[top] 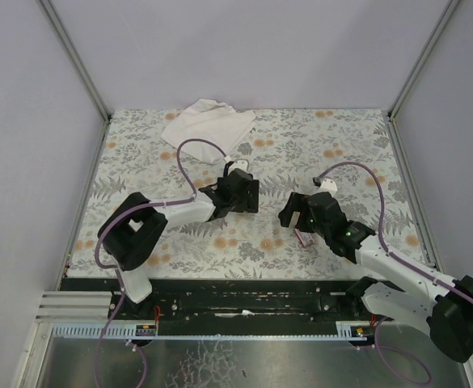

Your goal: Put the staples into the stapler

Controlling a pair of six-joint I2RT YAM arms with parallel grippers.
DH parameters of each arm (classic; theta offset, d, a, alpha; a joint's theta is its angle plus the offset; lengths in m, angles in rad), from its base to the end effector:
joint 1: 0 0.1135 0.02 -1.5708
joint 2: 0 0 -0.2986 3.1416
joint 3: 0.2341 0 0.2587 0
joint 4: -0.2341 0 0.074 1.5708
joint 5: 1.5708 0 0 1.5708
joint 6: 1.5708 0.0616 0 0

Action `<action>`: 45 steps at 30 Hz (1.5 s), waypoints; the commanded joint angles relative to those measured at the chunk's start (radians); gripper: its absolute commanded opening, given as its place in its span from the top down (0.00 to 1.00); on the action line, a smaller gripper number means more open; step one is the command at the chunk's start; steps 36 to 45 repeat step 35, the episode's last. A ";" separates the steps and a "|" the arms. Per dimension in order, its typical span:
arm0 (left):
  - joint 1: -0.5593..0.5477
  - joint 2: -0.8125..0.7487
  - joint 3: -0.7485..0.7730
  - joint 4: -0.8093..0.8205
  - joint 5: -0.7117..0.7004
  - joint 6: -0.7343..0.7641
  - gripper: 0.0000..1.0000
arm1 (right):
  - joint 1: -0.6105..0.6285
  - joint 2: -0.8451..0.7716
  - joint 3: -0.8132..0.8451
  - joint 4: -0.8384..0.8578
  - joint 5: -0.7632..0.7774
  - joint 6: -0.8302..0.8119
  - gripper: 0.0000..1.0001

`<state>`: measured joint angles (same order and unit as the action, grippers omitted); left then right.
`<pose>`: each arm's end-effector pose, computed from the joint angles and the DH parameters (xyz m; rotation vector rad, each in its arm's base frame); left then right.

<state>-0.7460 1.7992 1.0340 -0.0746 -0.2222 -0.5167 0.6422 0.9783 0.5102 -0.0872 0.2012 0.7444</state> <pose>0.3031 -0.2616 0.1735 0.1733 2.4027 -0.3269 0.1828 0.1214 0.2304 0.2327 2.1620 0.6035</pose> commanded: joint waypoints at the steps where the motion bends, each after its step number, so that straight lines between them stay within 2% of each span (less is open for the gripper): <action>1: 0.005 -0.078 0.020 0.105 0.083 0.098 0.13 | 0.001 0.056 0.127 -0.009 0.012 -0.171 0.01; 4: 0.056 -0.120 0.030 0.120 0.178 0.122 0.10 | -0.020 0.132 0.221 -0.031 -0.039 -0.286 0.01; 7: 0.180 -0.201 0.011 0.133 0.202 0.110 0.08 | -0.095 0.191 0.313 -0.069 -0.021 -0.371 0.01; 11: 0.477 -0.373 -0.120 0.215 0.244 0.039 0.03 | -0.299 0.160 0.296 0.016 -0.103 -0.429 0.01; 14: 0.718 -0.515 -0.292 0.318 0.198 -0.033 0.00 | -0.495 0.099 0.194 0.154 -0.214 -0.404 0.01; 16: 0.814 -0.601 -0.397 0.367 0.100 -0.035 0.00 | -0.573 0.073 0.115 0.241 -0.199 -0.400 0.01; 18: 0.827 -0.690 -0.503 0.411 -0.045 0.016 0.00 | -0.593 0.051 0.035 0.328 -0.085 -0.435 0.01; 20: 0.827 -0.732 -0.602 0.518 -0.111 0.056 0.00 | -0.595 0.041 -0.040 0.419 0.031 -0.462 0.01; 24: 0.818 -0.670 -0.731 0.762 -0.110 0.148 0.00 | -0.595 0.084 -0.183 0.667 0.127 -0.530 0.01; 27: 0.817 -0.592 -0.742 0.815 -0.115 0.210 0.00 | -0.595 0.146 -0.255 0.828 0.167 -0.575 0.01; 31: 0.814 -0.523 -0.801 0.969 -0.106 0.259 0.00 | -0.595 0.217 -0.331 1.017 0.176 -0.603 0.01; 33: 0.811 -0.511 -0.785 0.960 -0.086 0.258 0.00 | -0.595 0.258 -0.348 1.091 0.172 -0.615 0.01; 35: 0.798 -0.501 -0.800 1.009 -0.103 0.245 0.00 | -0.595 0.278 -0.340 1.110 0.171 -0.625 0.01; 45: 0.798 -0.501 -0.800 1.009 -0.103 0.245 0.00 | -0.595 0.278 -0.340 1.110 0.171 -0.625 0.01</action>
